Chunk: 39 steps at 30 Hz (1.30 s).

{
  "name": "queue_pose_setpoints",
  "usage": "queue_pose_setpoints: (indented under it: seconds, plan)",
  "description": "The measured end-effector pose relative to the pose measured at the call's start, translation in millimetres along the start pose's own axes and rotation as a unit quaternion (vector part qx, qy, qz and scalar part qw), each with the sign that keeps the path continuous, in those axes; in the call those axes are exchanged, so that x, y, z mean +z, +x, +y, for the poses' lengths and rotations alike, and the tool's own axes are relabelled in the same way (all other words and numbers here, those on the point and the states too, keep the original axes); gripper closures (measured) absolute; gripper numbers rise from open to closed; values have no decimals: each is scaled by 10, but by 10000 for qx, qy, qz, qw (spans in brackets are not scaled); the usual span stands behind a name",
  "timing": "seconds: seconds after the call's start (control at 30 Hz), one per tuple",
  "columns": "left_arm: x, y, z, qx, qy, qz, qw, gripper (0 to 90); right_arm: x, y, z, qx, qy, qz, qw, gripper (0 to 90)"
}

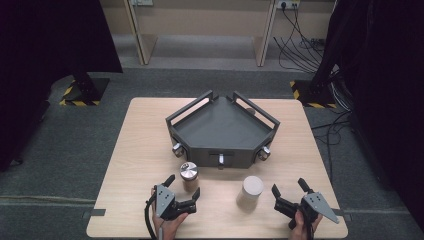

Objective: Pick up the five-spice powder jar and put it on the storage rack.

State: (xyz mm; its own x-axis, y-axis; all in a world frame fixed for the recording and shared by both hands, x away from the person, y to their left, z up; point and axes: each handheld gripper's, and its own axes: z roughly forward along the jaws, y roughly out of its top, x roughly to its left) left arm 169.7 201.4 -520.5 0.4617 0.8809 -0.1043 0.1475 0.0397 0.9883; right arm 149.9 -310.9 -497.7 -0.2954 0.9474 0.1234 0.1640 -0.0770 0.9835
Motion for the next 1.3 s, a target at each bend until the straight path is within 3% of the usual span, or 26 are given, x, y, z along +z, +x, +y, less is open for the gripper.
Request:
queue_pose_setpoints:
  seconds: [1.3]
  plan:
    - [1, 5, -2, 0, -5, -24, 10000, 5, -23, 3, -17, 13, -78, -55, 10000, 3]
